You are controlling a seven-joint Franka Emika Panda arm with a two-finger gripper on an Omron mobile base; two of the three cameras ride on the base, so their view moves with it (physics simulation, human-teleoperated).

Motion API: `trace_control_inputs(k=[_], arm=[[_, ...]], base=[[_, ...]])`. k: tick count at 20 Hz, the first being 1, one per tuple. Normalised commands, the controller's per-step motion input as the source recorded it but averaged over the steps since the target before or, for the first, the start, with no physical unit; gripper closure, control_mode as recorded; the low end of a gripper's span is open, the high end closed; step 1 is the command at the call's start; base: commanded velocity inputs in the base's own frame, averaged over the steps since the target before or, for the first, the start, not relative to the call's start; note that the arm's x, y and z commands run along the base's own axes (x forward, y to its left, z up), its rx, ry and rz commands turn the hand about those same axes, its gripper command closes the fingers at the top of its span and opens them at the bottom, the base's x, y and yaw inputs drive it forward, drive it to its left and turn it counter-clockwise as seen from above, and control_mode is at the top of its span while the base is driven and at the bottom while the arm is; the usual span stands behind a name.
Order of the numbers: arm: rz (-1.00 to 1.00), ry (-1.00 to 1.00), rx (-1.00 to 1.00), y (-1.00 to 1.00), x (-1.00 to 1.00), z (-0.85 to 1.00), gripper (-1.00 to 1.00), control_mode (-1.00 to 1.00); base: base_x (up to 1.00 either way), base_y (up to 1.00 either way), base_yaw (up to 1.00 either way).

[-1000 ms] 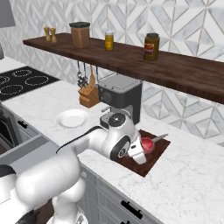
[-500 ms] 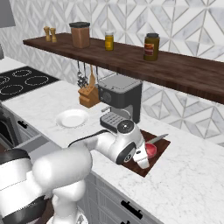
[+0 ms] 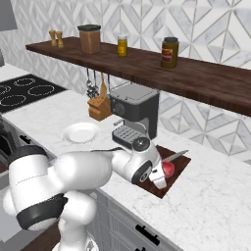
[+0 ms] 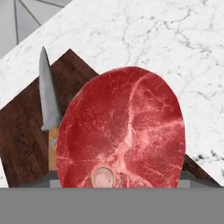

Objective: Pick up the knife from the drawer and place it on the cutting board. Then place the meat from the plate to the cutting board.

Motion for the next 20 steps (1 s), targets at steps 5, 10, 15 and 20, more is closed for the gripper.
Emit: trace_control_inputs(k=[5, 10, 15, 20], arm=[[0.0, 0.03, 0.0, 0.05, 0.31, -0.28, 1.0, -1.0], [0.0, 0.02, 0.01, 0.01, 0.25, -0.17, -1.0, -1.0], [0.01, 0.0, 0.06, 0.0, 0.06, 0.0, -1.0, -1.0], [0.0, 0.0, 0.07, 0.0, 0.0, 0.09, -1.0, -1.0]], base=[[0.0, 0.0, 0.0], [0.0, 0.0, 0.0], [0.0, 0.0, 0.0], [0.0, 0.0, 0.0]])
